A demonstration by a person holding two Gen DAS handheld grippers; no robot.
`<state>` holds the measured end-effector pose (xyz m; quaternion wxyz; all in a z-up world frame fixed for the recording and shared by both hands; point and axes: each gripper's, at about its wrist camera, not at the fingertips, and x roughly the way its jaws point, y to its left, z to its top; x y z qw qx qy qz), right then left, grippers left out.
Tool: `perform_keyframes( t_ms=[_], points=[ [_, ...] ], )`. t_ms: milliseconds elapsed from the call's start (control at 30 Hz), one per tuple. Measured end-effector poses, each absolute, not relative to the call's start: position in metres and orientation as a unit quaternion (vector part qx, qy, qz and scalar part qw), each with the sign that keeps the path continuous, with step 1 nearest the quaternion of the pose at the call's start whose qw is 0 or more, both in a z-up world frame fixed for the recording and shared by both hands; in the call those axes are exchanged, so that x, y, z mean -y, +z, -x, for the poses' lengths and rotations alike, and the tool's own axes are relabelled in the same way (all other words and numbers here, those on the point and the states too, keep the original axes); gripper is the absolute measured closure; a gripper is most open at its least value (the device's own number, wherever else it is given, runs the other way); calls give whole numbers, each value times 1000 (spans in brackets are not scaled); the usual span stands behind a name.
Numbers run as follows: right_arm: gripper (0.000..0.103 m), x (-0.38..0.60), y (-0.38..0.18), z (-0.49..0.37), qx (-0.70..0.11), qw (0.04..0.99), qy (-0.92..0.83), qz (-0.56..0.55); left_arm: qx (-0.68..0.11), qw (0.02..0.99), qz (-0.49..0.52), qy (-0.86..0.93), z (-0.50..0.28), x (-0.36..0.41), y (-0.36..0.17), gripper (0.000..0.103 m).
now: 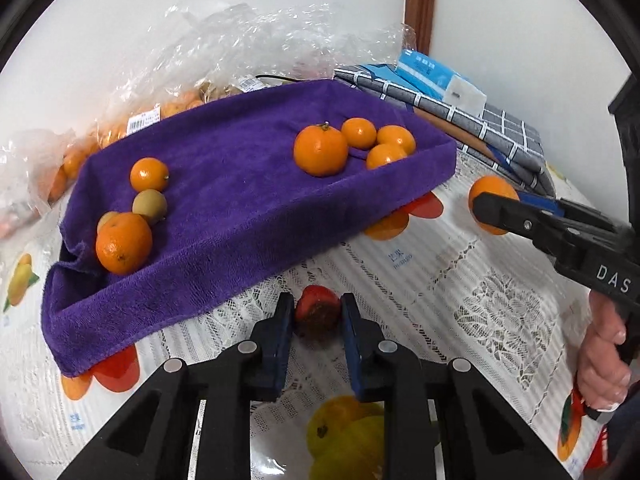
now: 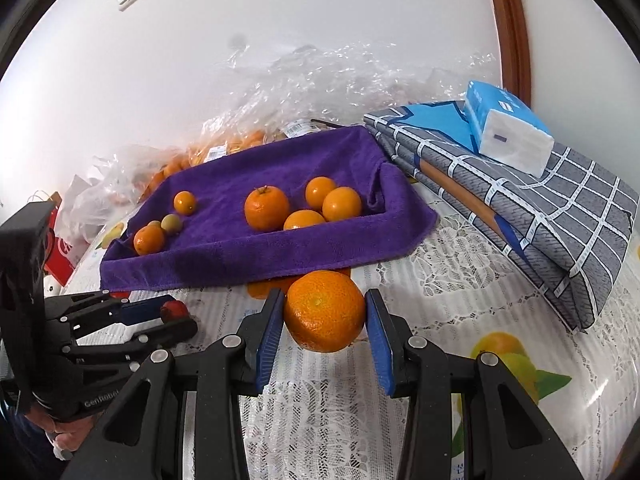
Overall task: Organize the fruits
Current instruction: 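Carry the red fruit and the orange onto the towel and release them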
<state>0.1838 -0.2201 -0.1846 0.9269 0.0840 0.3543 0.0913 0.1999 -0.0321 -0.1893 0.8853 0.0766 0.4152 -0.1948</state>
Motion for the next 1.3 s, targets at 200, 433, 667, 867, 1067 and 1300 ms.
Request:
perform_keyframes(
  t_ms=[200, 433, 667, 867, 1067, 1300],
  points=[
    [62, 219, -184, -183, -352, 928, 89, -83, -404, 893, -65, -186, -197, 27, -186, 80],
    [62, 221, -183, -181, -349, 929, 83, -89, -393, 900, -35, -185, -199, 17, -182, 80],
    [62, 225, -179, -182, -345, 930, 75, -101, -365, 911, 8, -195, -197, 3, -166, 80],
    [62, 225, -149, -217, -336, 927, 112, -123, -364, 913, 98, -158, -228, -30, -147, 80],
    [62, 212, -128, -280, -319, 938, 110, -84, -353, 917, 151, -108, -274, -41, -142, 80],
    [62, 202, -161, -338, -351, 930, 94, -56, -354, 918, 148, -97, -283, -30, -170, 80]
  ],
)
